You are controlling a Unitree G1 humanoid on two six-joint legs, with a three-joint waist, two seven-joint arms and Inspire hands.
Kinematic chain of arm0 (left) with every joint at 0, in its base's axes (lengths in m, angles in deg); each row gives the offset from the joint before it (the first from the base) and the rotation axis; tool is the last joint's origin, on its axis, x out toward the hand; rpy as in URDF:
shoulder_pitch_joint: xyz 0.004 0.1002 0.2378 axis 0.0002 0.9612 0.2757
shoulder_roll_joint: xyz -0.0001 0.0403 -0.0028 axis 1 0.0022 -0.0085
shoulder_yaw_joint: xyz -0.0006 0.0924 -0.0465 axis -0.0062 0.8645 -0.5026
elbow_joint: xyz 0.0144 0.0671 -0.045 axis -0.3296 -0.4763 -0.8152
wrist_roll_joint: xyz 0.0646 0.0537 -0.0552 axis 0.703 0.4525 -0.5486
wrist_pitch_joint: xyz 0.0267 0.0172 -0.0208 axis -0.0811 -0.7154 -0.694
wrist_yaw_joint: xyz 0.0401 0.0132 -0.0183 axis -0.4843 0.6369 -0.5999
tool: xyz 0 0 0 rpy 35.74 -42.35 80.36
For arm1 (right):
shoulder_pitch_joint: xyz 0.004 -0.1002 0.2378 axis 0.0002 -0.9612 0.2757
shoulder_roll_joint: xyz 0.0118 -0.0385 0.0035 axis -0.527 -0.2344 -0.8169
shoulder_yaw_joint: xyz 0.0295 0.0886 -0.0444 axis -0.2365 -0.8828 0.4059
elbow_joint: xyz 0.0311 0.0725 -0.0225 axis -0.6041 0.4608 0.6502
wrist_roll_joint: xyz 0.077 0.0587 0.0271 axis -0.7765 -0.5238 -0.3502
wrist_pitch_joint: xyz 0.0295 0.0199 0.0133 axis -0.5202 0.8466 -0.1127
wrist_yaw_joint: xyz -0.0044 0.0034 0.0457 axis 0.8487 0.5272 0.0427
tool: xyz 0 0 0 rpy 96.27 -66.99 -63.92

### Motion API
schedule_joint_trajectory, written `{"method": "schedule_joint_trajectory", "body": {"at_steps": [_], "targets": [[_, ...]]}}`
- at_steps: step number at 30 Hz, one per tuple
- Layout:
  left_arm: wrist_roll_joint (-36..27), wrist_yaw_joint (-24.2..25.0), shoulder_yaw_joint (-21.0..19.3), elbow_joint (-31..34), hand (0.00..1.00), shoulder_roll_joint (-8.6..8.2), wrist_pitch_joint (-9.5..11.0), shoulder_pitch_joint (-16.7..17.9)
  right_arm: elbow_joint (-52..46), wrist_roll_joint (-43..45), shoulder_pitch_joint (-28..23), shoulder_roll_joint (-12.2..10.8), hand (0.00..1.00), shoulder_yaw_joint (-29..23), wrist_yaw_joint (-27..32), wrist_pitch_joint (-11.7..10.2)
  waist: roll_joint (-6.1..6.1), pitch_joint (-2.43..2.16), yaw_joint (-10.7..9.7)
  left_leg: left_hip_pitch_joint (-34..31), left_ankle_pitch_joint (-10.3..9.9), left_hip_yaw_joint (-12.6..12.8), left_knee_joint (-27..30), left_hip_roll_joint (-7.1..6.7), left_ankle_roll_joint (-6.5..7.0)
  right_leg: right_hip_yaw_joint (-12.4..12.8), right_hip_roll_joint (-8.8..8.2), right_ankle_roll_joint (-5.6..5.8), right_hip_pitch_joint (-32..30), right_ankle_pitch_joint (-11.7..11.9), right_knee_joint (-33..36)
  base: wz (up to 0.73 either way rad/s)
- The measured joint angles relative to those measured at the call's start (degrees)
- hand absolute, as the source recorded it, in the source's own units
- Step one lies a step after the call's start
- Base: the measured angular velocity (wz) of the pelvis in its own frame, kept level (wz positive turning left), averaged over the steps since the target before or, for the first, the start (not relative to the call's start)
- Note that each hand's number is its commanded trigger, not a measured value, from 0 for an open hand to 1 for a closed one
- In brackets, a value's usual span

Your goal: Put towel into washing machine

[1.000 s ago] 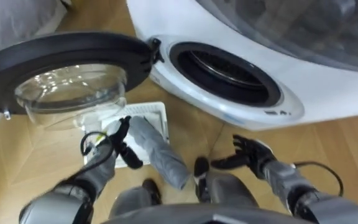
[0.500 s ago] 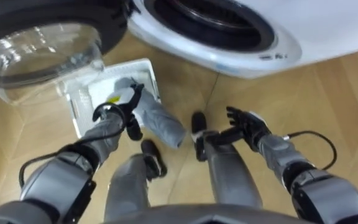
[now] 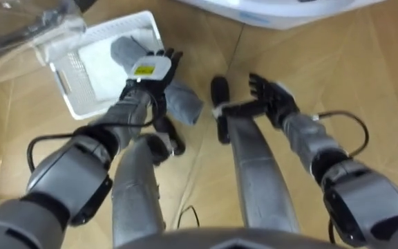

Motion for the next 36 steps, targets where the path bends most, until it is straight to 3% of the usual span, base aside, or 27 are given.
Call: {"method": "schedule_joint_trajectory", "body": {"at_steps": [4,14,15,17,21,30,36], "targets": [[-0.07,0.00,2.00,-0.09,0.00,0.31,0.15,-0.97,-0.09,-0.85,0.56,-0.01,0.00,1.00,0.78,-0.68,-0.09,-0.05,-1.46,-3.12,-1.03,-0.56,2.76,1.08,0.17,-0.58,0.42,-0.09,-2.10,0.22,0.36,-0.03],[0.12,0.08,2.68,-0.05,0.00,1.51,1.36,-2.08,-0.04,-2.81,0.90,0.24,0.00,0.74,-0.40,-2.45,-0.17,-0.07,-2.08,-10.07,-3.47,-1.14,9.04,2.04,0.94,-0.08,1.03,0.45,-8.89,-0.59,5.51,-0.05],[0.11,0.12,2.73,-0.06,0.22,1.70,1.38,-2.25,-0.06,-2.92,1.12,0.22,0.00,0.75,-0.56,-2.53,-0.24,-0.05,-2.19,-10.87,-3.71,-1.18,9.78,2.15,1.13,-0.06,0.98,0.52,-9.64,-0.74,6.26,0.00],[0.00,0.16,3.83,-0.06,1.00,2.16,1.41,-2.40,-0.09,-3.02,1.49,0.10,0.00,0.91,-0.55,-2.54,-0.60,-0.09,-2.53,-11.76,-4.08,-1.22,10.76,2.34,1.39,0.00,0.85,0.61,-10.65,-1.04,7.28,0.00],[-0.02,0.47,7.05,-0.05,1.00,2.59,1.54,-2.41,-0.11,-4.49,2.32,-0.02,0.00,0.96,-0.60,-2.67,-1.00,-0.10,-3.19,-12.59,-4.99,-1.33,12.32,3.04,1.83,-0.15,0.50,0.78,-11.35,-1.67,8.16,0.00],[-0.13,4.33,14.94,0.04,1.00,2.98,1.54,-4.05,0.31,-4.84,3.56,0.06,0.00,1.06,-0.49,-3.30,-1.02,-0.11,-4.52,-12.65,-5.02,-1.33,11.84,1.96,2.40,0.05,-0.13,1.39,-11.42,-2.07,8.05,0.00],[-0.11,7.29,16.31,0.05,1.00,3.04,1.40,-4.99,0.76,-4.95,3.88,0.06,0.00,2.17,-0.49,-3.30,-1.13,-0.18,-4.74,-11.85,-5.03,-0.87,11.03,1.81,2.40,0.53,-0.23,1.75,-11.09,-2.30,8.07,-0.01]]}}
